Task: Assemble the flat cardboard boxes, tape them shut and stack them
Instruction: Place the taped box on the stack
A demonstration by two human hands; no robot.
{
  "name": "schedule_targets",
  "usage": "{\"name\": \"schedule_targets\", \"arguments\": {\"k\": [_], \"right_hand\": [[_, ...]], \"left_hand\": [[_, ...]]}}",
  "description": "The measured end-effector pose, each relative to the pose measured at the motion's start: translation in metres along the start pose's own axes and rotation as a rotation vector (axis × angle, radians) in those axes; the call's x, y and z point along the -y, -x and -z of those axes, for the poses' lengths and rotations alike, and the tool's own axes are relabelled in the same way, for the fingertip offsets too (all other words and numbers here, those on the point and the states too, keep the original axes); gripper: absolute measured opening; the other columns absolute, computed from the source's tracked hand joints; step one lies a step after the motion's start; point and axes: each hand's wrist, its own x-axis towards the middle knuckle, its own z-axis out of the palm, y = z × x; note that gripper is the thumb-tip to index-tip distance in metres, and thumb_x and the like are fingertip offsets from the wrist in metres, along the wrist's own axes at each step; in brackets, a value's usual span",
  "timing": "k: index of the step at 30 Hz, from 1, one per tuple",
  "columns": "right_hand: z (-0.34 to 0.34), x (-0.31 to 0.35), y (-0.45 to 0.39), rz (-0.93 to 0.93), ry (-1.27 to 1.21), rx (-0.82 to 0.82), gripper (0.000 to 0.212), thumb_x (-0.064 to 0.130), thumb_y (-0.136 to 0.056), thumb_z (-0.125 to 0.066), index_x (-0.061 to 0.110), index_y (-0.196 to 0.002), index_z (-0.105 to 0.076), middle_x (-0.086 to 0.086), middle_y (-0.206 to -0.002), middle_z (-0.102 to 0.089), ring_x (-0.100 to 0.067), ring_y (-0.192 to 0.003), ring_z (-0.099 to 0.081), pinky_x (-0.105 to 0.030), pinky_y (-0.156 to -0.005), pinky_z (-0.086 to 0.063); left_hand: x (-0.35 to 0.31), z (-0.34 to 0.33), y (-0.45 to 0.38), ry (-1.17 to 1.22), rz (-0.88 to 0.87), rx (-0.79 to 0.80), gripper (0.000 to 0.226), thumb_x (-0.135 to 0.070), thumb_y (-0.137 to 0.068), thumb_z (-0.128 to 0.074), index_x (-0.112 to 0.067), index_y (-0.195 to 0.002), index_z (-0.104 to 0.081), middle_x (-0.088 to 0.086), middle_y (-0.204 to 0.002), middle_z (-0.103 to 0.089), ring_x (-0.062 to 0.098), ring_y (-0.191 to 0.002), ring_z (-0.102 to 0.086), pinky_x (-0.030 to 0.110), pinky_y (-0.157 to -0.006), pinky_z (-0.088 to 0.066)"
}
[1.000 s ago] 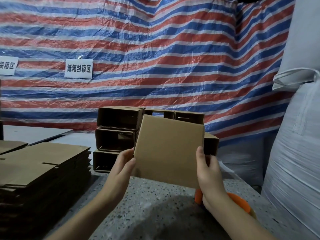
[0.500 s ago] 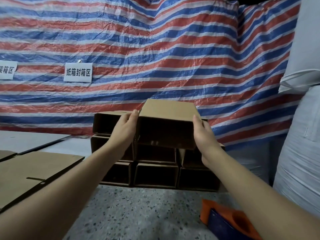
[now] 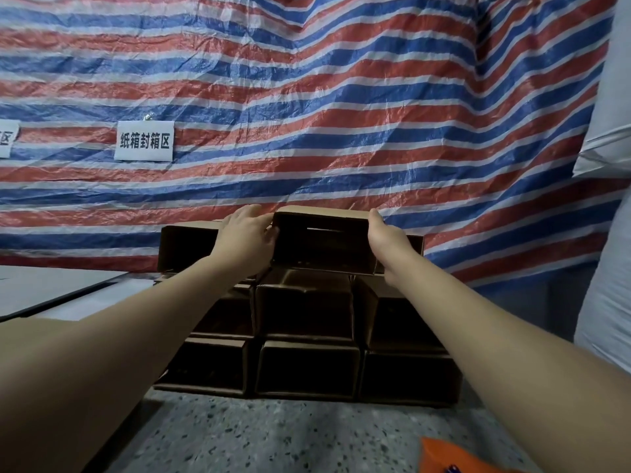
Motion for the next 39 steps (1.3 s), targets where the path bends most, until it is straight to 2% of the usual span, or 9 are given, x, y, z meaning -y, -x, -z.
{"name": "schedule_targets", "arguments": {"k": [5, 9, 13, 16, 21, 29, 34, 37, 39], "right_hand": [[-0.016, -0.009, -0.021, -0.014, -0.029, 0.024, 0.07, 0.062, -0.1, -0.035, 0.013, -0.15, -0.038, -0.004, -0.12, -0.055, -0.018, -0.088, -0.047, -0.037, -0.087, -0.036], [-0.026, -0.014, -0.032, -0.016, -0.013, 0.019, 0.064, 0.058, -0.102, -0.033, 0.011, -0.144, -0.044, 0.001, -0.092, -0.05, -0.015, -0.078, -0.047, -0.037, -0.085, -0.036], [-0.032, -0.019, -0.036, -0.041, 0.013, 0.046, 0.068, 0.058, -0.102, -0.03, 0.012, -0.151, -0.036, -0.01, -0.131, -0.052, -0.026, -0.106, -0.049, -0.039, -0.089, -0.035], [-0.035, -0.021, -0.036, -0.06, 0.045, 0.039, 0.071, 0.059, -0.102, -0.029, 0.012, -0.156, -0.029, -0.012, -0.155, -0.04, -0.032, -0.136, -0.043, -0.044, -0.106, -0.036], [-0.039, -0.026, -0.03, -0.094, 0.042, 0.094, 0.081, 0.067, -0.1, -0.028, 0.013, -0.159, -0.02, -0.01, -0.163, -0.029, -0.032, -0.148, -0.031, -0.046, -0.119, -0.027], [-0.026, -0.017, -0.018, -0.056, 0.094, 0.093, 0.084, 0.07, -0.099, -0.025, 0.012, -0.16, -0.018, -0.01, -0.164, -0.028, -0.033, -0.147, -0.031, -0.047, -0.118, -0.028], [-0.012, -0.003, 0.004, 0.056, 0.129, -0.024, 0.069, 0.056, -0.104, -0.027, 0.009, -0.153, -0.034, -0.011, -0.14, -0.053, -0.027, -0.115, -0.057, -0.043, -0.099, -0.046], [-0.006, 0.003, 0.024, 0.145, 0.145, -0.08, 0.056, 0.047, -0.105, -0.029, 0.005, -0.136, -0.049, -0.01, -0.112, -0.06, -0.019, -0.085, -0.056, -0.033, -0.069, -0.042], [-0.002, 0.005, 0.041, 0.207, 0.151, -0.111, 0.043, 0.044, -0.105, -0.031, 0.008, -0.113, -0.055, -0.005, -0.092, -0.056, -0.016, -0.072, -0.051, -0.031, -0.057, -0.035]], "left_hand": [[0.014, -0.022, -0.005, -0.164, -0.02, -0.045, 0.042, -0.039, -0.103, -0.038, -0.021, -0.139, -0.052, 0.013, -0.155, -0.036, 0.031, -0.146, -0.025, 0.047, -0.117, -0.018], [0.021, -0.031, -0.007, -0.175, -0.003, -0.03, 0.042, -0.039, -0.103, -0.041, -0.022, -0.138, -0.054, 0.014, -0.153, -0.038, 0.032, -0.144, -0.027, 0.046, -0.116, -0.02], [0.024, -0.035, -0.006, -0.149, 0.007, -0.026, 0.04, -0.038, -0.1, -0.048, -0.021, -0.135, -0.056, 0.013, -0.151, -0.041, 0.031, -0.142, -0.031, 0.044, -0.116, -0.021], [0.023, -0.036, -0.006, -0.136, 0.007, -0.048, 0.045, -0.035, -0.098, -0.054, -0.019, -0.141, -0.051, 0.011, -0.151, -0.041, 0.029, -0.141, -0.034, 0.044, -0.116, -0.022], [0.021, -0.036, -0.004, -0.139, -0.035, -0.065, 0.048, -0.026, -0.096, -0.059, -0.017, -0.142, -0.045, 0.004, -0.145, -0.048, 0.025, -0.137, -0.039, 0.041, -0.113, -0.025], [0.012, -0.027, 0.005, -0.163, -0.011, -0.084, 0.051, -0.036, -0.096, -0.059, -0.017, -0.141, -0.044, 0.005, -0.145, -0.048, 0.026, -0.137, -0.039, 0.041, -0.113, -0.027], [-0.005, -0.005, 0.024, -0.03, -0.055, -0.195, 0.039, -0.031, -0.098, -0.056, -0.012, -0.133, -0.054, 0.008, -0.133, -0.056, 0.029, -0.125, -0.048, 0.041, -0.104, -0.035], [-0.018, 0.013, 0.043, 0.013, -0.134, -0.27, 0.023, -0.033, -0.098, -0.055, -0.012, -0.096, -0.063, 0.004, -0.094, -0.063, 0.024, -0.089, -0.057, 0.034, -0.072, -0.041], [-0.028, 0.026, 0.056, 0.009, -0.142, -0.275, 0.037, -0.038, -0.099, -0.052, -0.016, -0.069, -0.053, -0.003, -0.068, -0.053, 0.019, -0.064, -0.052, 0.029, -0.053, -0.032]]}}
